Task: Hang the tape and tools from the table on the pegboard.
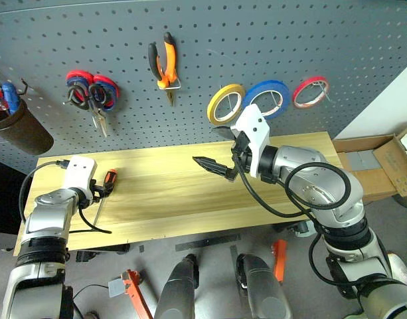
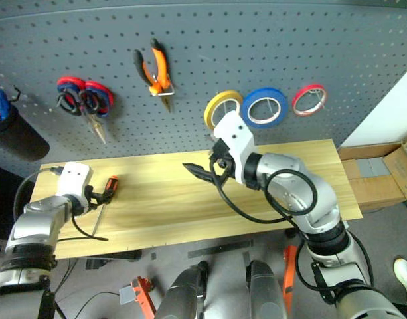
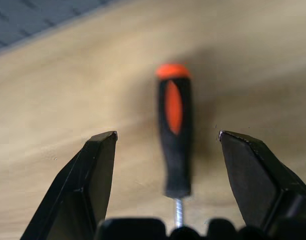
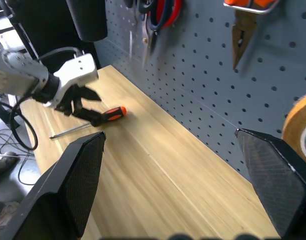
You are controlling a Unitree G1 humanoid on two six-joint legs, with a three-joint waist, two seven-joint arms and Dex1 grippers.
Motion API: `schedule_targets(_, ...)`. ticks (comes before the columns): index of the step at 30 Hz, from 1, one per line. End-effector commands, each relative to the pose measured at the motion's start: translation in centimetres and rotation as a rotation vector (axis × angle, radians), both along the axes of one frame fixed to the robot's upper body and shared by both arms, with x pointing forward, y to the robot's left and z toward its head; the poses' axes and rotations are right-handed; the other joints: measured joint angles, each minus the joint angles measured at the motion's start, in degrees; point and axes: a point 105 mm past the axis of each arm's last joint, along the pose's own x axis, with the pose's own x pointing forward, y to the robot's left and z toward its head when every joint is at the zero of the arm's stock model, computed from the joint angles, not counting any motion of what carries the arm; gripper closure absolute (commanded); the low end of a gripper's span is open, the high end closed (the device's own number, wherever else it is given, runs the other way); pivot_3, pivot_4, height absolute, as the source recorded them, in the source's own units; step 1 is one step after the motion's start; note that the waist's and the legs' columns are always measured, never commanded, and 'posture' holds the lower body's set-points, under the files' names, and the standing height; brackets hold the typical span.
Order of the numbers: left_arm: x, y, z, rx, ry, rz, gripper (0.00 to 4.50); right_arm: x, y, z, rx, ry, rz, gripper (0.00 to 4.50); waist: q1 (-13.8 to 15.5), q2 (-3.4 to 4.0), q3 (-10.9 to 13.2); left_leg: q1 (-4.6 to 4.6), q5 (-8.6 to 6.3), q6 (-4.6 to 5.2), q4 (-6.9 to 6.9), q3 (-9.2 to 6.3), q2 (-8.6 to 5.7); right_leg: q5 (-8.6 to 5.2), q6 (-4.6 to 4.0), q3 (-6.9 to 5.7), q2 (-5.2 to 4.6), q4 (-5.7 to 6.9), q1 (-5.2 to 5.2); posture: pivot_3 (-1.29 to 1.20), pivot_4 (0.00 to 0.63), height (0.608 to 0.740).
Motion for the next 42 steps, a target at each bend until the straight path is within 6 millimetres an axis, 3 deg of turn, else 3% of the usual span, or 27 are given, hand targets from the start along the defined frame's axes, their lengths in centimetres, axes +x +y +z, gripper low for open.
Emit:
schedule_targets(1, 0.1, 0.9, -0.1, -0.001, 0.018, 0.050, 1.00, -0.7, 0.6, 1.0, 0.009, -0.046, 0.035, 0.00, -0.1, 0.00, 0.0, 0.00, 0.00, 0.00, 0.00, 0.00, 0.00, 0.00, 0.00, 0.00, 0.00, 0.00, 0.00, -0.14, 0.363, 0.740)
schedule_targets(5, 0.3, 1.9, -0.2, -0.034, 0.008, 0.133, 1.00, -0.9, 0.8, 1.2, -0.012, -0.085, 0.052, 0.00, -0.2, 0.00, 0.0, 0.00, 0.00, 0.00, 0.01, 0.02, 0.00, 0.00, 0.00, 0.01, 0.00, 0.02, -0.03, -0.14, 0.355, 0.740)
schedule_targets(14, -0.8, 1.8, -2.1, -0.071, 0.087, 0.139, 3.90, -0.7, 0.9, 2.1, -0.037, -0.181, 0.047, 0.00, -0.3, 0.00, 0.0, 0.00, 0.01, -0.02, 0.02, 0.05, 0.00, 0.00, 0.00, 0.03, 0.00, 0.08, -0.07, -0.16, 0.343, 0.740)
schedule_targets(17, -0.8, 1.7, -1.6, -0.082, 0.042, 0.137, 3.95, -0.7, 0.9, 2.2, -0.046, -0.200, 0.048, 0.00, -0.4, 0.00, 0.0, 0.01, 0.01, -0.02, 0.03, 0.09, 0.00, 0.00, 0.00, 0.06, -0.01, 0.10, -0.08, -0.16, 0.339, 0.740)
schedule_targets(23, -2.5, 1.8, 2.6, 0.018, -0.261, 0.112, 3.95, -2.1, 0.3, 3.1, -0.006, -0.194, 0.136, 0.00, -0.8, -0.02, 0.0, -0.02, 0.11, -0.22, -0.02, 0.10, 0.05, 0.01, -0.01, 0.16, -0.07, 0.01, -0.13, -0.15, 0.319, 0.740)
schedule_targets(25, -4.4, 1.1, 5.9, 0.081, -0.484, 0.084, 3.95, -3.1, -0.1, 3.3, 0.008, -0.175, 0.203, 0.00, -0.6, -0.06, 0.0, -0.02, 0.11, -0.23, -0.05, 0.08, 0.04, 0.02, -0.03, 0.16, -0.14, -0.05, -0.10, -0.14, 0.313, 0.740)
schedule_targets(31, -8.9, 0.2, 12.2, 0.261, -0.783, 0.117, 3.95, -4.2, -1.3, 3.9, 0.017, -0.148, 0.328, 0.00, 0.4, -0.13, -0.1, -0.04, -0.03, -0.08, -0.03, 0.00, 0.06, 0.03, -0.04, 0.07, -0.16, -0.17, 0.00, -0.07, 0.293, 0.740)
schedule_targets(32, -9.1, 0.1, 13.0, 0.277, -0.810, 0.123, 3.95, -4.3, -1.5, 4.0, 0.017, -0.147, 0.345, 0.00, 0.7, -0.13, -0.1, -0.02, -0.04, -0.07, -0.02, -0.01, 0.06, 0.03, -0.05, 0.06, -0.16, -0.15, 0.03, -0.07, 0.292, 0.740)
schedule_targets(39, -9.2, -0.5, 23.0, 0.275, -1.163, 0.166, 3.95, -4.5, -1.6, 6.1, 0.056, -0.162, 0.438, 0.00, 2.3, -0.19, -0.1, -0.02, -0.01, -0.07, 0.07, -0.09, 0.06, 0.23, 0.00, -0.12, -0.02, -0.11, 0.08, -0.04, 0.278, 0.740)
schedule_targets(42, -8.9, -0.4, 25.3, 0.225, -1.239, 0.168, 3.95, -4.2, -1.4, 6.7, 0.075, -0.165, 0.446, 0.00, 2.5, -0.21, -0.2, -0.02, 0.10, -0.26, 0.10, 0.00, 0.06, 0.27, 0.04, -0.17, -0.02, -0.12, 0.06, -0.05, 0.275, 0.740)
